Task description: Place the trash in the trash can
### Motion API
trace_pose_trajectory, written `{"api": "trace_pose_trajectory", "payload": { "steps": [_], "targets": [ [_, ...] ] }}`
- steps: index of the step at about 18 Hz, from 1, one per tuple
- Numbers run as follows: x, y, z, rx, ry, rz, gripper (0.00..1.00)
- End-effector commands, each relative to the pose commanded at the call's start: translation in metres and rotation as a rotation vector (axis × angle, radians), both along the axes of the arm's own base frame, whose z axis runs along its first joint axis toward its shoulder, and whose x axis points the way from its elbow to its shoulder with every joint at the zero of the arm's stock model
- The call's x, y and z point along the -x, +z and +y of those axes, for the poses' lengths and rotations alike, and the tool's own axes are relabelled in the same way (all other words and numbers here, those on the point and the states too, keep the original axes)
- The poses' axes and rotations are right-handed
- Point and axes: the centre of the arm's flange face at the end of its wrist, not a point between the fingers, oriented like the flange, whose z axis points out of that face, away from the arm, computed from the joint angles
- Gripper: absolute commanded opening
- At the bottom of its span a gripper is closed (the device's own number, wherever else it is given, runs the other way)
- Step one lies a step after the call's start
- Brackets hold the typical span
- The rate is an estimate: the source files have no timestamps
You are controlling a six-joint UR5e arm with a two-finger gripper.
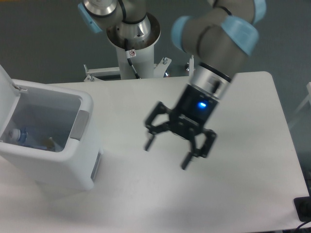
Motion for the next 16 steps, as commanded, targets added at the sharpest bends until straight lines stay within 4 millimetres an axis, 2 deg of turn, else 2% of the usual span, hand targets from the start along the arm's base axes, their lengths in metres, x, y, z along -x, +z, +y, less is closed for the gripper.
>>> {"api": "trace_pose_trajectory", "payload": {
  "steps": [2, 6, 8, 11, 13, 16],
  "targets": [
    [0.025, -0.016, -0.006, 0.042, 0.036, 0.009, 1.00],
    [0.045, -0.035, -0.005, 0.139, 0.072, 0.052, 1.00],
    [0.048, -0.042, -0.010, 0.229, 0.060, 0.148, 1.00],
    [0.045, -0.050, -0.010, 0.335, 0.052, 0.216, 1.00],
    [0.039, -0.054, -0.002, 0.413, 0.040, 0.266, 1.00],
    [0.029, -0.069, 0.002, 0.555, -0.074, 0.363, 1.00]
  ]
}}
